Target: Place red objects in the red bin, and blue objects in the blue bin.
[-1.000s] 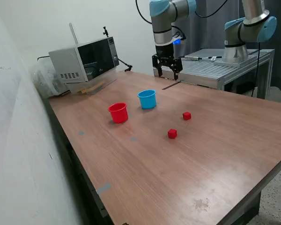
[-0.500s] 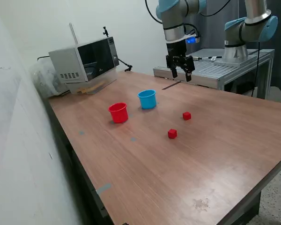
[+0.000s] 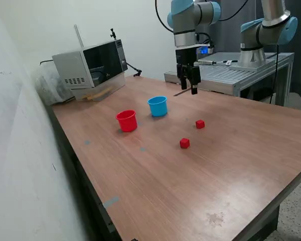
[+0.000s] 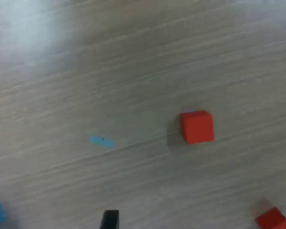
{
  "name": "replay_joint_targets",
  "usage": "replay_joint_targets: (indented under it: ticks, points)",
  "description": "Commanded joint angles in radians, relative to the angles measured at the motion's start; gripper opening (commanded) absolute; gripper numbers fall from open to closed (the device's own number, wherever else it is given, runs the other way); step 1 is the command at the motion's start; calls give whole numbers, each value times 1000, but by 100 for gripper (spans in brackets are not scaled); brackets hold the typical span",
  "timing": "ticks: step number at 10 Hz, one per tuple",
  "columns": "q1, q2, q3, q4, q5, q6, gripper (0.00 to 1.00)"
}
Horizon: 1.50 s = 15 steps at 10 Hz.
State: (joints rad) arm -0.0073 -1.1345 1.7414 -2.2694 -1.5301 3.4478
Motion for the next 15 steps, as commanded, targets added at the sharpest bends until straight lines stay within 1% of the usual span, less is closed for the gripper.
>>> replay_joint_targets:
  ticks: [1,6,11,15]
  points:
    - [9,73,0,-50,-4,33,100]
    - [99,177,-7,-84,-16,34,100]
    - [86,193,-5,-107,-28,33,100]
    - [84,206,4,-107,-28,27,100]
